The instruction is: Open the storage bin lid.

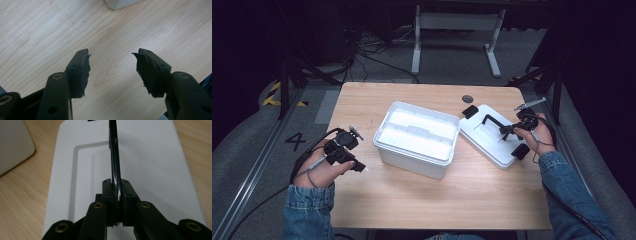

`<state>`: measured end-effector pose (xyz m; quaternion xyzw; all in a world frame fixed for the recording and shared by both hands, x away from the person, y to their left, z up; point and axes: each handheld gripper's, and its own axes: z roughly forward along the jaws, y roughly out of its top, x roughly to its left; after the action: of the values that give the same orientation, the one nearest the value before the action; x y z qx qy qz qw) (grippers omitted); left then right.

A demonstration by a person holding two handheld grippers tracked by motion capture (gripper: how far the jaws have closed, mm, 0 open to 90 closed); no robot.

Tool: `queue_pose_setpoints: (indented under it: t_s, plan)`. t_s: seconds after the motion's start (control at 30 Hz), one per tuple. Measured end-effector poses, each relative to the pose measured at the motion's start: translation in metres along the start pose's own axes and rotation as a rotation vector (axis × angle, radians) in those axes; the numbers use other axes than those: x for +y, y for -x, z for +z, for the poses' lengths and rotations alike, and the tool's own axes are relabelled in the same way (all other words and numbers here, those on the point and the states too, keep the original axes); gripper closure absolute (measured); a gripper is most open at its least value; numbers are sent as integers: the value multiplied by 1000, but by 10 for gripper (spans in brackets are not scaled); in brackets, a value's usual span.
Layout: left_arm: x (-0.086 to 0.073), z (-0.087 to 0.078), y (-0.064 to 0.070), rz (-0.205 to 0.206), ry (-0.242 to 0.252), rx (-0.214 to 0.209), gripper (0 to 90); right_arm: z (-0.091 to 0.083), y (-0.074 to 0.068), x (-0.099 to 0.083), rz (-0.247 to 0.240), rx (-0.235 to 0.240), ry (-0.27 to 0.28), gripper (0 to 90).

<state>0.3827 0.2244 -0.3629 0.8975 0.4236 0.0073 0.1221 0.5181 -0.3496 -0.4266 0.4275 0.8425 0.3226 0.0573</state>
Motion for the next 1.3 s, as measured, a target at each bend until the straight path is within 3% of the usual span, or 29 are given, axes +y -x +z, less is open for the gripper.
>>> queue_pose_setpoints:
  t_s: [0.1, 0.3, 0.47, 0.6, 0.83, 1.13, 1.23, 1.3]
  plan:
    - [0, 0, 1, -5, -3, -1, 447, 0, 2, 0, 31, 5, 4, 820]
    - [0, 0, -1, 1, -3, 2, 446, -2, 9, -1, 35, -52, 19, 666]
    - [2, 1, 0, 1, -9, -4, 446, -7, 10, -1, 27, -80, 49, 578]
    - [2, 2, 1, 0, -7, -6, 446, -16, 4, 1, 12, -92, 75, 559]
    - [-3, 1, 1, -8, -5, 5, 447, -39, -13, 7, -30, -83, 119, 540]
    - [-10, 0, 12, 0, -2, 7, 452, -68, -53, 7, -93, -14, 150, 536]
    - [-12, 0, 10, -11, -6, 8, 451, -76, -65, 6, -113, -2, 148, 521]
    - [-13, 0, 11, -4, -2, 9, 450, -78, -72, 4, -126, -21, 127, 499]
